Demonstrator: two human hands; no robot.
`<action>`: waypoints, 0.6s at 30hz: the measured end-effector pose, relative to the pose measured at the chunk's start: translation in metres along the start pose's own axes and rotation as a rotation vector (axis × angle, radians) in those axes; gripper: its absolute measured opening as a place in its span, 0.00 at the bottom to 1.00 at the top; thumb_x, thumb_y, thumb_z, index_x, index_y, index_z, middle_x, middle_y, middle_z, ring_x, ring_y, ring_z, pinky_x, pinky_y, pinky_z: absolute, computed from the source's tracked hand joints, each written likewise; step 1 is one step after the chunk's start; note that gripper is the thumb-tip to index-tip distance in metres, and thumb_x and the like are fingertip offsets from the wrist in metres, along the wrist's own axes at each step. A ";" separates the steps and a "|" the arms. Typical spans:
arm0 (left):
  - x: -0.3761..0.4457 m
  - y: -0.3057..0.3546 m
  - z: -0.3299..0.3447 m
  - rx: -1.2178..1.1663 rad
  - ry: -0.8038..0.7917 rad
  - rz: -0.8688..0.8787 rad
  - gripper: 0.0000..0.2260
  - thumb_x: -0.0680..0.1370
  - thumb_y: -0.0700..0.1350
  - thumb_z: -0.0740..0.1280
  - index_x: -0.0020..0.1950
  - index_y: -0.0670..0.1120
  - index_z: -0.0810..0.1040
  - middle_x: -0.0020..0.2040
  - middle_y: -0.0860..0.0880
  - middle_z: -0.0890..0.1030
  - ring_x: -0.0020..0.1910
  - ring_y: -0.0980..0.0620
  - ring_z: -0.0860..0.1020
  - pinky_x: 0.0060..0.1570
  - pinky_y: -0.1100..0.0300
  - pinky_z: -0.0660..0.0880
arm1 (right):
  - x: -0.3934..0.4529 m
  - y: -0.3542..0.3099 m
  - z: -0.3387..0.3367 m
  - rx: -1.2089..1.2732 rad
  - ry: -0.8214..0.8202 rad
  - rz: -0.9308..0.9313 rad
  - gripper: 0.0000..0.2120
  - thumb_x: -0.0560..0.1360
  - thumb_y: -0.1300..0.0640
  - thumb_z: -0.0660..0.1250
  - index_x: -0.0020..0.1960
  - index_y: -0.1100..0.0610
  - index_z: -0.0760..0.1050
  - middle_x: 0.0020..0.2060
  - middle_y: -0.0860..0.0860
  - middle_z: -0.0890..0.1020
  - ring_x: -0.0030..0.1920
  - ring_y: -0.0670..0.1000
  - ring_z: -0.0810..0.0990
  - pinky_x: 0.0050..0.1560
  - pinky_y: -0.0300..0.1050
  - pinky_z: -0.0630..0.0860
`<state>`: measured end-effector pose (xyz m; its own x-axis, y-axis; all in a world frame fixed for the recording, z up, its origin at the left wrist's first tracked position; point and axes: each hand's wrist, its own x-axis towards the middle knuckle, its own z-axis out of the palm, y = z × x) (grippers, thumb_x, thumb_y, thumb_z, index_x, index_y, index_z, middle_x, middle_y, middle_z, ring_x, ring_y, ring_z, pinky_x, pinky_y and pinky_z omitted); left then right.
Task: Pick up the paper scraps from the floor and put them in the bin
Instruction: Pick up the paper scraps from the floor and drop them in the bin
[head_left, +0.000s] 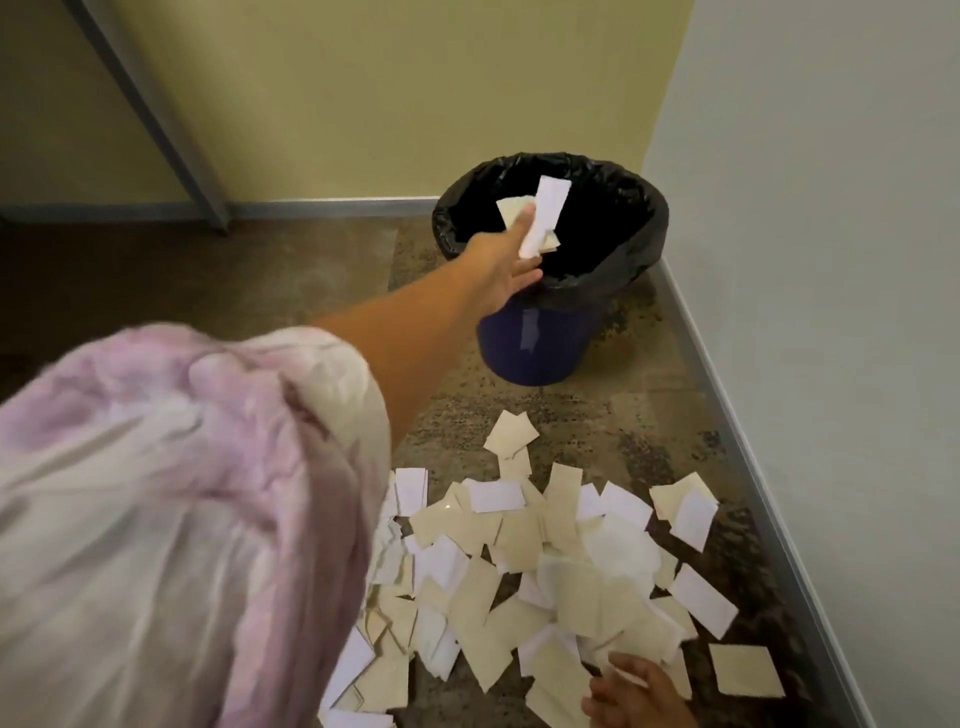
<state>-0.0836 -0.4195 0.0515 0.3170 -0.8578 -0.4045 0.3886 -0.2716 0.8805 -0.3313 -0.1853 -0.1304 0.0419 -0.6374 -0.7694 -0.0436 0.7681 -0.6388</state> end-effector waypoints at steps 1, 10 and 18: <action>0.003 0.000 0.002 0.000 -0.006 -0.013 0.30 0.78 0.54 0.61 0.75 0.40 0.57 0.73 0.40 0.64 0.66 0.42 0.73 0.59 0.53 0.74 | 0.003 0.006 -0.004 0.017 0.094 -0.012 0.12 0.76 0.78 0.50 0.57 0.73 0.65 0.41 0.65 0.69 0.44 0.62 0.64 0.25 0.46 0.70; -0.039 -0.140 -0.084 0.473 0.375 0.003 0.17 0.79 0.54 0.59 0.57 0.41 0.69 0.48 0.45 0.75 0.46 0.46 0.79 0.45 0.52 0.78 | 0.064 0.018 -0.075 -0.622 0.199 -0.086 0.14 0.73 0.64 0.69 0.56 0.63 0.71 0.52 0.58 0.76 0.50 0.55 0.75 0.49 0.49 0.74; -0.160 -0.298 -0.203 0.678 0.693 -0.506 0.30 0.75 0.53 0.68 0.66 0.32 0.66 0.60 0.33 0.74 0.61 0.34 0.73 0.60 0.45 0.71 | 0.108 0.025 -0.141 -1.029 0.376 -0.146 0.40 0.66 0.46 0.75 0.70 0.60 0.63 0.68 0.64 0.66 0.69 0.64 0.64 0.70 0.61 0.62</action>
<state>-0.0746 -0.1133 -0.1962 0.7552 -0.2051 -0.6226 0.1211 -0.8898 0.4400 -0.4690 -0.2431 -0.2298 -0.1844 -0.8295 -0.5271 -0.8798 0.3784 -0.2878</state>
